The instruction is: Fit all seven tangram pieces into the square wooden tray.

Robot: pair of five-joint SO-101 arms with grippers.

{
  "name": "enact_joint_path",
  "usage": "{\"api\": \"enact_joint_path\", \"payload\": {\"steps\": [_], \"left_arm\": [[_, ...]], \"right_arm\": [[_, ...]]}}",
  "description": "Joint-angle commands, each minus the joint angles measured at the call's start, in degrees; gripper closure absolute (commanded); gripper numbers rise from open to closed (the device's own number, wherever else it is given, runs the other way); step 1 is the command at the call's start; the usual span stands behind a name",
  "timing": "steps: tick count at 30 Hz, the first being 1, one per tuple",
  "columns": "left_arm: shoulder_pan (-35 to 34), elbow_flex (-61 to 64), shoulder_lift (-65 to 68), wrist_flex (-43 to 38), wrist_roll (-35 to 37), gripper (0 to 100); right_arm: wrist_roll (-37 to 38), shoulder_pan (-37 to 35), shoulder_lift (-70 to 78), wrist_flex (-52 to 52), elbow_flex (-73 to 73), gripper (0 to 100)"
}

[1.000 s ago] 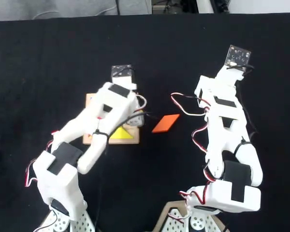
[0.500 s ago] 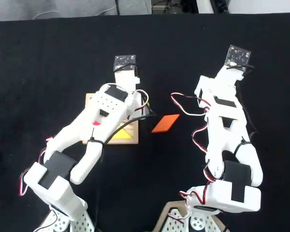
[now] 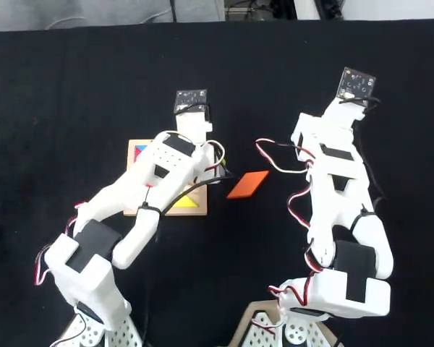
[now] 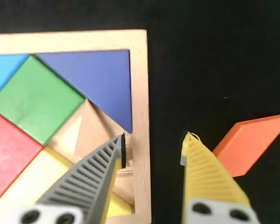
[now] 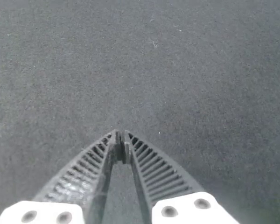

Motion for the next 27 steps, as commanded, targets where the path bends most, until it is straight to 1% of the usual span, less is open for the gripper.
{"api": "enact_joint_path", "payload": {"steps": [1,3,9,14,18,21,24,27], "left_arm": [[0.6,0.0,-0.5,-0.3,-0.4,79],[0.2,0.1,-0.4,-0.2,-0.4,79],[0.0,-0.4,-0.4,5.3,-0.8,79],[-0.1,0.0,-0.4,5.8,-0.9,79],[-2.5,-0.2,-0.6,5.9,-0.9,79],[-3.0,-1.9,-3.7,7.7,-0.5,79],[0.2,-2.7,-6.2,6.7,-0.4,79],[3.2,-0.8,-5.3,0.0,-0.4,79]], "right_arm": [[0.5,-1.0,-0.7,-0.7,-3.3,98.6],[0.5,-1.0,-0.7,-0.7,-3.3,98.6],[0.5,-1.0,-0.7,-0.7,-3.3,98.6],[0.5,-1.0,-0.7,-0.7,-3.3,98.6],[0.5,-1.0,-0.7,-0.7,-3.3,98.6],[0.5,-1.0,-0.7,-0.7,-3.4,98.6],[0.5,-1.0,-0.7,-0.7,-3.4,98.6],[0.5,-1.0,-0.7,-0.7,-3.3,98.6]]}}
